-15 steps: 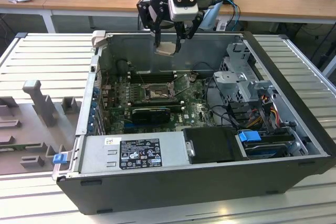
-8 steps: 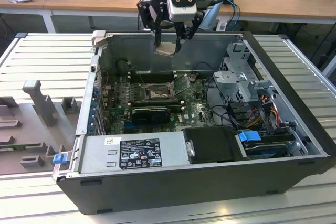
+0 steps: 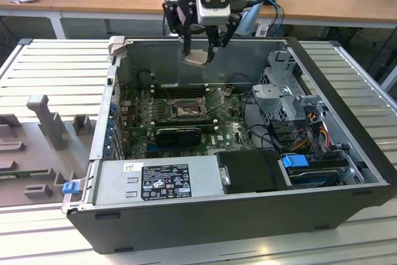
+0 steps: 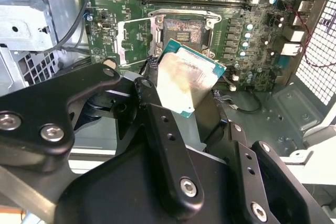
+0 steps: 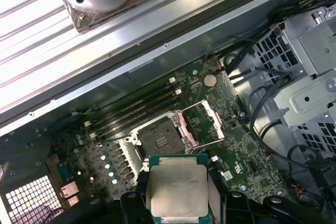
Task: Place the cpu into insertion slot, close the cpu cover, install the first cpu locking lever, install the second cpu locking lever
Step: 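Place the cpu into insertion slot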
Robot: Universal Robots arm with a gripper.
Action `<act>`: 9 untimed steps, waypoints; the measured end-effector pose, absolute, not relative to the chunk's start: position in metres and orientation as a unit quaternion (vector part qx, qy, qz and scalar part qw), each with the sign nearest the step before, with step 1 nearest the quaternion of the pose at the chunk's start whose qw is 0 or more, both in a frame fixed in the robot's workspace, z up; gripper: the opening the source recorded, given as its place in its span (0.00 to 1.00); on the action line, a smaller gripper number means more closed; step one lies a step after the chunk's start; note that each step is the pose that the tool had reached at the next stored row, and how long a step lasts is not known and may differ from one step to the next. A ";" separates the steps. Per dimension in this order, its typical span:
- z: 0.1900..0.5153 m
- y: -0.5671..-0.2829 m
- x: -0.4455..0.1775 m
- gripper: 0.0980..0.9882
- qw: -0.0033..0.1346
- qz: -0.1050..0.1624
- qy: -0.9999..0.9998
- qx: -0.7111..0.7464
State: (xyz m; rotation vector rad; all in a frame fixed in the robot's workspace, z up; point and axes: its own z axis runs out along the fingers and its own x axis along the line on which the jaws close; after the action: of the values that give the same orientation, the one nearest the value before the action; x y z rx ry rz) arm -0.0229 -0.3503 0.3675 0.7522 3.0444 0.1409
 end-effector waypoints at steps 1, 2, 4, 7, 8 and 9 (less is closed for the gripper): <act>0.368 -0.350 -0.023 0.48 0.001 0.045 0.969 0.241; 0.368 -0.350 -0.023 0.48 0.001 0.045 0.969 0.244; 0.367 -0.350 -0.023 0.48 0.002 0.045 0.968 0.248; 0.367 -0.350 -0.023 0.48 0.002 0.045 0.967 0.253; 0.367 -0.350 -0.023 0.48 0.002 0.045 0.966 0.254; 0.367 -0.350 -0.023 0.48 0.002 0.045 0.966 0.256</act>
State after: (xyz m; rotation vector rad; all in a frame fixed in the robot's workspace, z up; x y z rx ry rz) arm -0.0229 -0.3503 0.3674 0.8026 3.0299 0.1407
